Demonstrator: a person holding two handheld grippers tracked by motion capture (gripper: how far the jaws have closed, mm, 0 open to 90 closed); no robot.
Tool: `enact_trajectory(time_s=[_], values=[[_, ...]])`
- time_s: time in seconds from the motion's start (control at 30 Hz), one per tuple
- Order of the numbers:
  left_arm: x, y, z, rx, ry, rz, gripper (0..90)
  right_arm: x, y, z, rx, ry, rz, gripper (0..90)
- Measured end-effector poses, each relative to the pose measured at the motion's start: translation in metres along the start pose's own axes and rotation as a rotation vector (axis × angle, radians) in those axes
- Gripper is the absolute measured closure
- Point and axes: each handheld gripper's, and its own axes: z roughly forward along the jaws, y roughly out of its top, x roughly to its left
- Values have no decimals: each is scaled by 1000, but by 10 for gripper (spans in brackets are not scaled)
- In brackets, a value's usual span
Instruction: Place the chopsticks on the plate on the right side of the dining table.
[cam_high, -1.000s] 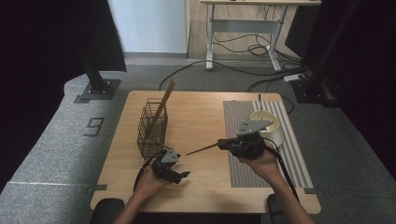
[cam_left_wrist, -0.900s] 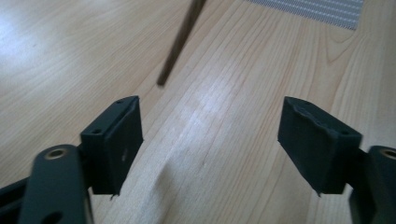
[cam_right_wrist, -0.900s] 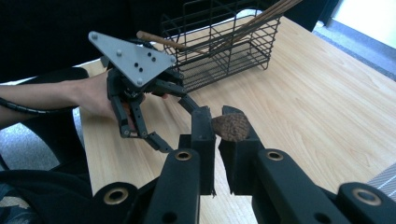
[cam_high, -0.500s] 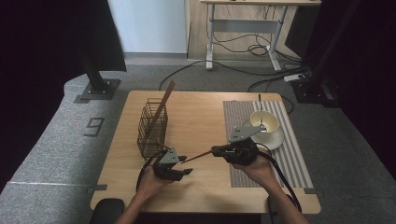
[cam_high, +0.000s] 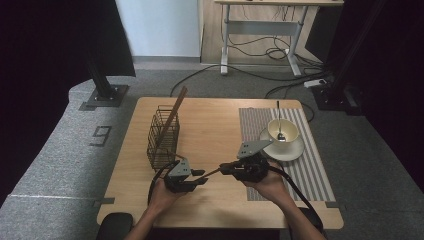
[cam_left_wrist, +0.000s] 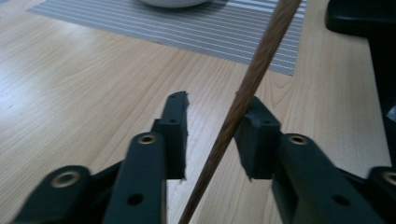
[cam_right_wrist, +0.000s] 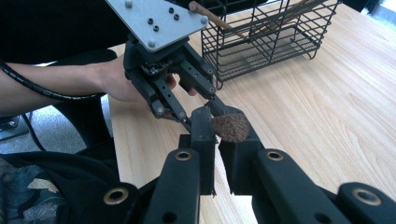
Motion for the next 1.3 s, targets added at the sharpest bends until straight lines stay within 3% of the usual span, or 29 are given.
enact_trajectory(time_s=[0.1,0.4,0.53,0.63,0.67,0.7,0.8,0.9,1.07,1.3], values=[[-1,0,-1,-2,-5,25,768,-1,-1,2,4,-2,5,827],[-10,1,3,30,-41,135,842,-14,-2,3,-10,10,63,795],[-8,1,2,27,-62,113,849,-21,-3,4,-16,17,87,781],[-7,1,2,32,-71,98,849,-23,-3,5,-4,-32,75,652],[-7,1,2,35,-75,88,849,-23,-2,5,-7,-50,75,652],[-7,2,2,38,-79,82,849,-23,-2,5,-7,-50,75,599],[-7,2,5,58,-81,69,848,-24,0,7,-20,-115,77,417],[-8,2,8,88,-78,61,848,-22,1,10,-16,-152,64,345],[-9,2,10,100,-81,53,847,-16,10,19,-11,-239,9,275],[-5,0,5,77,-82,39,846,-22,7,26,34,-301,5,265]])
